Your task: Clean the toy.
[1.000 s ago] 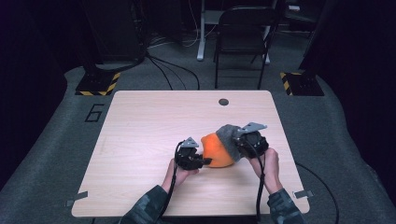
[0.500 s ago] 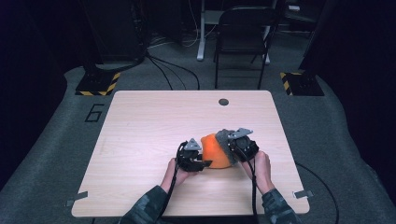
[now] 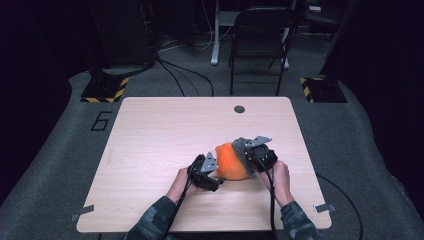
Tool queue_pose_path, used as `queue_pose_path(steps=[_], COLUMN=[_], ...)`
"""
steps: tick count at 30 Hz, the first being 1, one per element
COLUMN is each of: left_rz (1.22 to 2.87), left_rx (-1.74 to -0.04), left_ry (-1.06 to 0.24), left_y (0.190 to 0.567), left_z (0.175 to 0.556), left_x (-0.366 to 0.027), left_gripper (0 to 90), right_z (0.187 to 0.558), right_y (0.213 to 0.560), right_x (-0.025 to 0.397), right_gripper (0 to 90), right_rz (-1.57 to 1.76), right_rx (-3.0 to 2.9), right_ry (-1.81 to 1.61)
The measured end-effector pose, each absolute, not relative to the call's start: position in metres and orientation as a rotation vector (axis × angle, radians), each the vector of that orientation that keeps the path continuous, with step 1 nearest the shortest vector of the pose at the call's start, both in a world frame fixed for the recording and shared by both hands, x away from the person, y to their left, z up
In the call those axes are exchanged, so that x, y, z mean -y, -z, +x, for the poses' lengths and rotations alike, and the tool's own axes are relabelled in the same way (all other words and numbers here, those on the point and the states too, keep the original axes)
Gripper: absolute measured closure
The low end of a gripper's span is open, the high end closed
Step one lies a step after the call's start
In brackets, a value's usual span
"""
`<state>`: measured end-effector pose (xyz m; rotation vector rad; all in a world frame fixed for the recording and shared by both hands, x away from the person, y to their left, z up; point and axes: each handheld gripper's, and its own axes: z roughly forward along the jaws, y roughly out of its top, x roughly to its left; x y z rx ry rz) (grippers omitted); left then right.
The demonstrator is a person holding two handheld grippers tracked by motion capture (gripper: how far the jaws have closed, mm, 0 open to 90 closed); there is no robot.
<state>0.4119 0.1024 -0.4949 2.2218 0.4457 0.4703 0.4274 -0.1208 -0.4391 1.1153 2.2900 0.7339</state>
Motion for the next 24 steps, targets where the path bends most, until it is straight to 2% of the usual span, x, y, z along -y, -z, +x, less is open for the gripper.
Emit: queue_pose_path(steps=[6, 9, 13, 17, 19, 21, 24], left_rz=[2.219, 2.213, 2.203, 2.188, 2.182, 2.171, 2.17], left_rx=[-0.399, -0.372, -0.342, -0.356, -0.372, -0.382, -0.392], left_ry=[-0.569, -0.597, -0.657, -0.659, -0.651, -0.642, -0.631], left_y=[0.501, 0.503, 0.509, 0.511, 0.512, 0.511, 0.511], left_z=[0.409, 0.408, 0.404, 0.404, 0.403, 0.403, 0.404], left_x=[-0.099, -0.096, -0.09, -0.09, -0.091, -0.092, -0.093], left_gripper=[16.8, 19.4, 29.6, 51.5, 58.9, 64.3, 66.9], right_z=[0.428, 0.427, 0.428, 0.428, 0.427, 0.425, 0.425], right_y=[0.439, 0.44, 0.44, 0.441, 0.439, 0.43, 0.417], right_x=[0.12, 0.12, 0.122, 0.121, 0.123, 0.131, 0.151], right_gripper=[74.2, 74.2, 74.2, 74.1, 74.0, 74.1, 74.2], right_rz=[1.125, 1.138, 1.118, 1.124, 1.116, 1.143, 1.185], right_rx=[-2.289, -2.288, -2.3, -2.282, -2.294, -2.274, -2.198], right_ry=[-0.74, -0.74, -0.736, -0.751, -0.765, -0.819, -0.831])
